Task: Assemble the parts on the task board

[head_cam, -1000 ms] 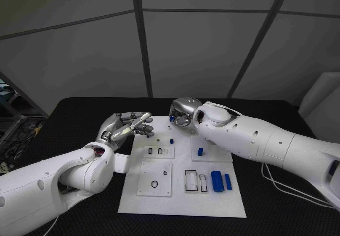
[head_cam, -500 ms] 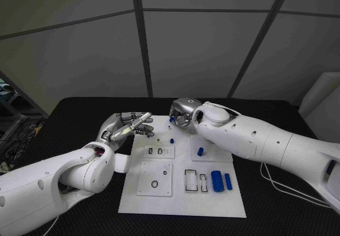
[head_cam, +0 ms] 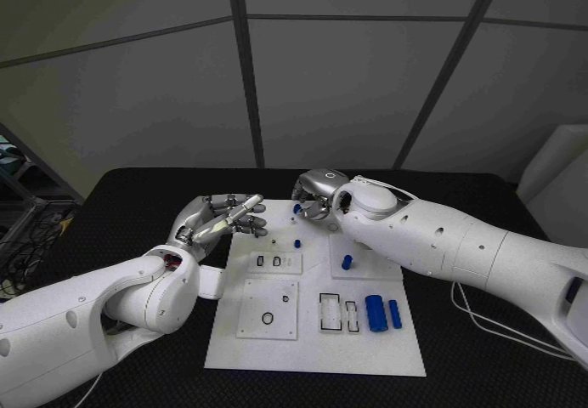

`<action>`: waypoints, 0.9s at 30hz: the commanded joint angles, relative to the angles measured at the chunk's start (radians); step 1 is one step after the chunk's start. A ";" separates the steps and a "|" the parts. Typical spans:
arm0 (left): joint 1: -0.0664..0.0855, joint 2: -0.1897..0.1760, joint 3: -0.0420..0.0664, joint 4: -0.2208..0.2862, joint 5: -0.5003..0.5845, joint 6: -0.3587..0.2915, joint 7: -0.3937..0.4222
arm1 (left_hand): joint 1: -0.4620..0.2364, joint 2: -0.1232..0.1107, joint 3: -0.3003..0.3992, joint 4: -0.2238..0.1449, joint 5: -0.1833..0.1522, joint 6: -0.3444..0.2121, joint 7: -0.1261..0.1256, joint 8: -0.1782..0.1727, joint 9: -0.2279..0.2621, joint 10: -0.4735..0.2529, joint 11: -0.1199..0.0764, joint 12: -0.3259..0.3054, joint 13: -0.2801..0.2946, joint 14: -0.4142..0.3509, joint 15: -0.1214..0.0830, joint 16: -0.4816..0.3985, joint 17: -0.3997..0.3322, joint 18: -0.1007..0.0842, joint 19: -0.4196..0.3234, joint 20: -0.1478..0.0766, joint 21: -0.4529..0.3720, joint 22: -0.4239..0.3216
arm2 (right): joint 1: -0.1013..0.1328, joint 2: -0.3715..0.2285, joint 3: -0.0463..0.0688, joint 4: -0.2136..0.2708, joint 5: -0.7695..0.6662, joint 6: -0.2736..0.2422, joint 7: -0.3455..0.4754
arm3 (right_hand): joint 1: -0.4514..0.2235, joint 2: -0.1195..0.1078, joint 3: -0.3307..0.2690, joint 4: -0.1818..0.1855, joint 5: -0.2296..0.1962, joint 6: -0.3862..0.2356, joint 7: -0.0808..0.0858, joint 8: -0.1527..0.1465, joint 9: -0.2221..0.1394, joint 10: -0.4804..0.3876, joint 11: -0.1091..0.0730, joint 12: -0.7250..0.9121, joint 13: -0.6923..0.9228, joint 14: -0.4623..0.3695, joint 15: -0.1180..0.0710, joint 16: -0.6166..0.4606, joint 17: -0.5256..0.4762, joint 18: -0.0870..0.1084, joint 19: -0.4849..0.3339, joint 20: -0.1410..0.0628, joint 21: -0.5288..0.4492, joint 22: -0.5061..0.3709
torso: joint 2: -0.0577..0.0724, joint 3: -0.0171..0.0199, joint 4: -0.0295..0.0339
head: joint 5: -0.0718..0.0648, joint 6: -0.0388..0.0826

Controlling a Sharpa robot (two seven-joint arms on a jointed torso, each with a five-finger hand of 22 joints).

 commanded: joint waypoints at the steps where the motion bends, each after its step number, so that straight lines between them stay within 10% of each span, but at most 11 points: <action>1: 0.001 -0.001 0.001 0.000 -0.002 0.016 -0.005 | 0.000 0.013 0.001 -0.006 -0.004 -0.003 0.006 -0.003 -0.001 -0.008 0.002 -0.006 -0.002 -0.006 0.003 -0.004 0.001 0.047 -0.004 0.001 0.006 0.002 | 0.002 -0.028 0.000 0.038 -0.008 -0.053 -0.001 | 0.002 -0.010 -0.008 0.001 -0.003 -0.006 0.000 -0.001 0.001 -0.004 0.000 -0.001 0.001 0.010 0.006 -0.009 -0.009 0.003 -0.007 0.002 -0.006 -0.003 | -0.001 0.0010 -0.0012 | 0.000 0.002; 8: 0.001 -0.006 0.001 -0.005 -0.002 0.021 -0.004 | 0.000 0.013 0.001 -0.007 -0.004 -0.003 0.006 -0.004 -0.001 -0.009 0.003 -0.007 -0.002 -0.006 0.003 -0.004 0.001 0.047 -0.004 0.001 0.006 0.002 | 0.001 -0.177 0.001 0.187 0.060 -0.096 -0.018 | -0.001 -0.006 -0.024 0.013 0.010 0.038 0.012 0.017 0.011 0.055 -0.006 0.023 0.013 0.012 0.001 -0.008 -0.006 0.001 0.000 -0.001 0.000 0.007 | -0.004 0.0017 -0.0107 | -0.002 0.006; 15: 0.001 -0.009 0.001 -0.012 -0.002 0.027 -0.004 | 0.001 0.013 0.001 -0.007 -0.004 -0.003 0.006 -0.004 -0.001 -0.009 0.002 -0.007 -0.002 -0.006 0.003 -0.005 0.002 0.048 -0.004 0.001 0.007 0.002 | 0.001 -0.336 0.002 0.300 0.257 -0.078 -0.033 | -0.050 -0.072 -0.124 0.057 0.127 0.040 0.005 0.017 0.009 0.247 -0.034 0.124 0.077 0.032 -0.023 0.052 0.098 -0.014 0.050 -0.021 0.056 0.097 | -0.006 0.0075 -0.0267 | -0.010 0.015; 22: 0.001 -0.008 0.001 -0.016 -0.002 0.030 -0.004 | 0.001 0.014 0.002 -0.008 -0.004 -0.002 0.004 -0.003 0.000 -0.008 0.002 -0.007 -0.001 -0.005 0.003 -0.005 0.003 0.048 -0.005 0.001 0.007 0.002 | 0.001 -0.406 0.002 0.312 0.342 -0.013 -0.065 | 0.052 -0.035 -0.354 0.143 0.128 -0.005 -0.008 0.042 0.013 0.224 -0.062 0.520 0.476 0.050 -0.047 0.135 0.244 -0.042 0.110 -0.046 0.141 0.240 | -0.006 0.0104 -0.0316 | -0.021 0.019; 27: 0.001 -0.005 0.001 -0.018 -0.002 0.032 -0.004 | 0.001 0.014 0.002 -0.008 -0.004 -0.002 0.004 -0.003 0.000 -0.008 0.002 -0.007 -0.001 -0.005 0.003 -0.005 0.003 0.048 -0.005 0.001 0.007 0.002 | 0.001 -0.405 0.002 0.289 0.351 0.032 -0.083 | 0.099 -0.029 -0.382 0.220 0.125 -0.030 -0.001 0.068 0.014 0.217 -0.047 0.882 0.853 0.058 -0.034 0.167 0.308 -0.049 0.125 -0.039 0.172 0.295 | -0.005 0.0109 -0.0292 | -0.023 0.018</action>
